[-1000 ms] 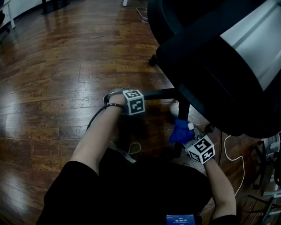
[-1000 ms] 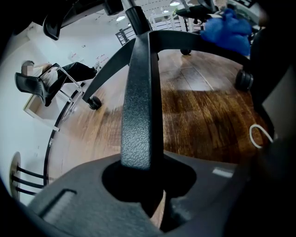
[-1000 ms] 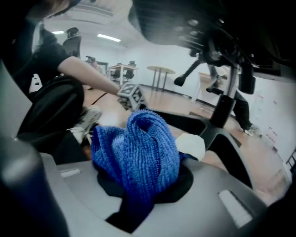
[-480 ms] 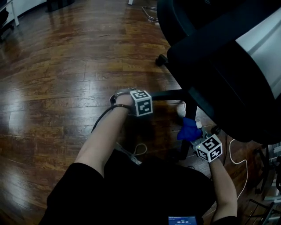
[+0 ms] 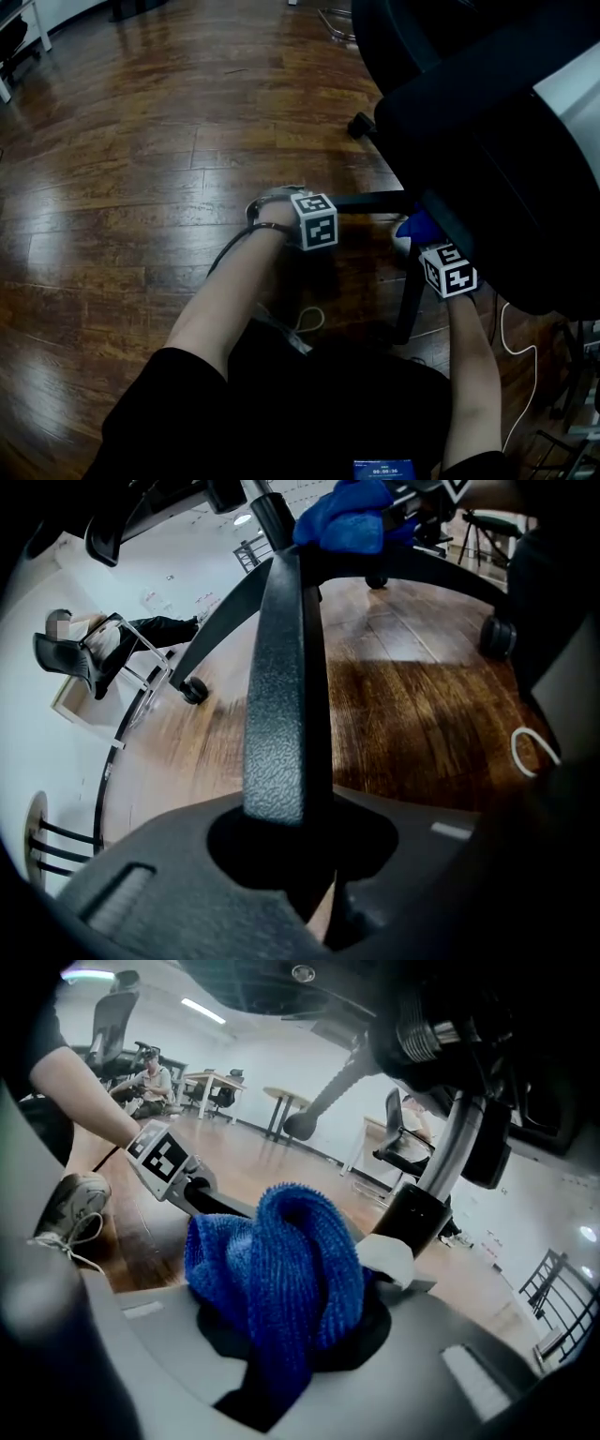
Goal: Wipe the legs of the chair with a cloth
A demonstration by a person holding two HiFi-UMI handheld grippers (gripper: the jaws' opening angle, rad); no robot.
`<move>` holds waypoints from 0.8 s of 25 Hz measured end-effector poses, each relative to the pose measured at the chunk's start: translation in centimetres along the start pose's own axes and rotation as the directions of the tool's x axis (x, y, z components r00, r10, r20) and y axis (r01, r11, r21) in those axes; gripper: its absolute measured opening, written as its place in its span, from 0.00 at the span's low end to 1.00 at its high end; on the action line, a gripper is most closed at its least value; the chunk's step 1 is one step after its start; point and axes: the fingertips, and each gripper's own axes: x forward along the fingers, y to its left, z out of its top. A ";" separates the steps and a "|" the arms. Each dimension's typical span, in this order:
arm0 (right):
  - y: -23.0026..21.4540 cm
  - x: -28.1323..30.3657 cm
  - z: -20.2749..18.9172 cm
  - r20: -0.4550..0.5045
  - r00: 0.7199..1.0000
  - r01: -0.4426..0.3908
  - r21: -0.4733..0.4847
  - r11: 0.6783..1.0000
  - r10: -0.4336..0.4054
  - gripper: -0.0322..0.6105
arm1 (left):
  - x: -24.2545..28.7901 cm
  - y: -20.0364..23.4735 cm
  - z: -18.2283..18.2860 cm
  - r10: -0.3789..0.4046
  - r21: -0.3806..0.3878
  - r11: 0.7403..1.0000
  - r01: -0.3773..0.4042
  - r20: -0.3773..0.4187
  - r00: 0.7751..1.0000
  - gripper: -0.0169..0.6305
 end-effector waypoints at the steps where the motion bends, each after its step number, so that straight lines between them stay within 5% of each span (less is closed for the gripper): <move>1: 0.4 -0.3 -0.4 0.000 1.000 -0.013 0.010 1.000 0.013 0.17 | 0.0 0.0 0.0 -0.001 0.000 1.000 0.001 0.000 1.000 0.13; 6: 5.2 -3.2 -3.7 -0.055 0.980 -0.191 -0.004 0.982 0.190 0.17 | 0.1 -0.3 -0.1 -0.009 -0.013 1.000 0.009 -0.003 1.000 0.13; 11: 12.9 -9.5 -8.0 -0.022 0.899 -0.438 -0.002 0.899 0.438 0.17 | 0.1 -0.1 -0.2 -0.011 -0.017 1.000 0.011 -0.003 1.000 0.13; 14: 14.4 -11.5 -9.3 0.037 0.864 -0.502 0.011 0.865 0.501 0.17 | 0.2 0.0 -0.1 -0.008 -0.021 1.000 0.008 -0.006 1.000 0.13; 16: 14.0 -11.1 -9.2 0.016 0.866 -0.499 -0.032 0.866 0.499 0.17 | 0.2 -0.1 0.0 -0.009 -0.027 1.000 0.009 -0.008 1.000 0.13; 20: 9.9 -7.6 -6.9 0.022 0.925 -0.378 -0.032 0.925 0.379 0.17 | 0.2 -0.1 -0.1 -0.005 -0.020 1.000 0.005 -0.008 1.000 0.13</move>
